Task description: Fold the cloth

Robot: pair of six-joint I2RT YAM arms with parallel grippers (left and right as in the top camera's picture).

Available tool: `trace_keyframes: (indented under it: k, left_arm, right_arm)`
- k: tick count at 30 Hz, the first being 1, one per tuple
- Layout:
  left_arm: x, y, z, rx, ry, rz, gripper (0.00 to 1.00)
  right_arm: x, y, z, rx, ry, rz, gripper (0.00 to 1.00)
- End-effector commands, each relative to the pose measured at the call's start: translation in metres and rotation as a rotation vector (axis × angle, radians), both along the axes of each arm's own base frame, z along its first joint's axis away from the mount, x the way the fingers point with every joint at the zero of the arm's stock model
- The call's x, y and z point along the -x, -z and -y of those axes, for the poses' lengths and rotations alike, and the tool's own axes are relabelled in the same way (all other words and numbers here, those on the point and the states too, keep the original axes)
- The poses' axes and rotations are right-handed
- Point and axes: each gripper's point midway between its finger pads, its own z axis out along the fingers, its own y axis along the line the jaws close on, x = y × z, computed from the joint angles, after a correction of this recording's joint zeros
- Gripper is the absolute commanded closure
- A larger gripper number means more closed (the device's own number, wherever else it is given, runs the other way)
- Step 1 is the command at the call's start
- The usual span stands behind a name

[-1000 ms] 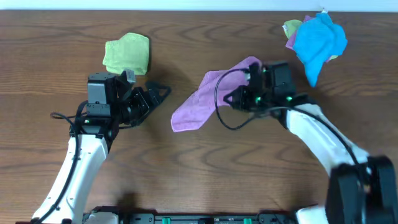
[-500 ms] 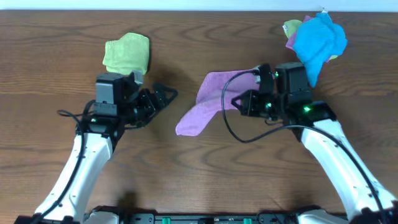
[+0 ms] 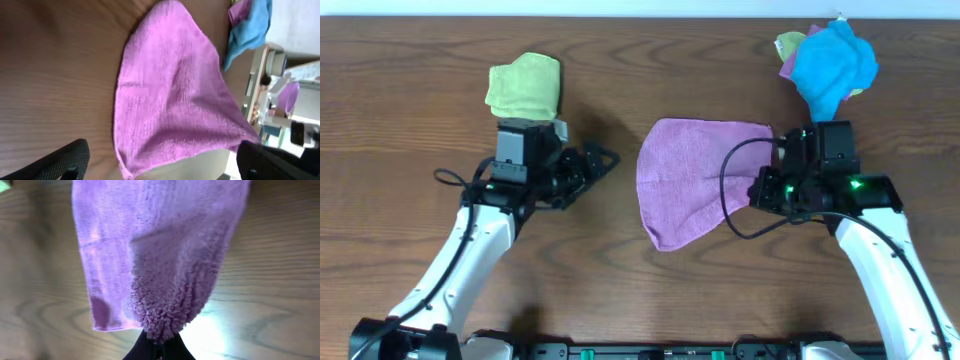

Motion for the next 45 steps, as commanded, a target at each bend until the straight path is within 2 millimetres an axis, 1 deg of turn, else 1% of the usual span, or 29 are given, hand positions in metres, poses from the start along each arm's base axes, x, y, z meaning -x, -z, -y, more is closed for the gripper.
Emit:
trace_keyframes:
  k: [1,4,7,10,11,13,16,21,27,30,34,40,45]
  left_arm:
    - [0.005,-0.005,0.016,0.012,0.038,-0.001,0.05]
    - [0.017,0.001,0.027,-0.001,0.063,-0.037,0.05]
    - [0.032,0.018,0.029,-0.021,0.05,-0.113,0.05]
    - [0.051,0.041,0.026,-0.018,0.028,-0.211,0.05]
    - [0.055,0.045,0.026,-0.006,0.035,-0.222,0.05]
    - [0.061,0.05,0.03,0.033,0.042,-0.238,0.05]
    - [0.066,0.061,0.029,0.062,0.003,-0.269,0.05]
    - [0.071,0.071,0.034,0.105,-0.039,-0.279,0.05]
    - [0.078,0.08,0.043,0.087,-0.072,-0.296,0.05]
    - [0.077,0.08,0.05,0.084,-0.077,-0.28,0.05]
    - [0.075,0.088,0.062,0.099,-0.084,-0.298,0.05]
    - [0.063,0.097,0.082,0.186,-0.071,-0.308,0.05]
    - [0.069,0.11,0.094,0.203,-0.068,-0.362,0.04]
  right_arm:
    - [-0.004,-0.004,0.011,0.056,0.005,0.03,0.99]
    - [-0.004,-0.004,0.012,0.062,0.008,0.032,0.99]
    - [-0.005,-0.004,0.012,0.062,0.008,0.032,0.99]
    - [-0.005,-0.004,0.012,0.061,0.008,0.032,0.99]
    - [-0.005,-0.004,0.012,0.061,0.008,0.032,0.99]
    - [-0.005,-0.004,0.012,0.061,0.008,0.032,0.99]
    - [-0.005,-0.004,0.011,0.058,0.007,0.032,0.99]
    - [-0.004,-0.004,0.01,0.052,0.006,0.032,0.99]
    - [-0.004,-0.005,0.009,0.046,0.006,0.031,0.99]
    - [-0.004,-0.005,0.009,0.046,0.006,0.031,0.99]
    - [-0.004,-0.004,0.009,0.046,0.006,0.03,0.98]
    - [-0.004,-0.005,0.008,0.039,0.003,0.03,0.99]
    - [-0.004,-0.005,0.008,0.039,0.003,0.03,0.99]
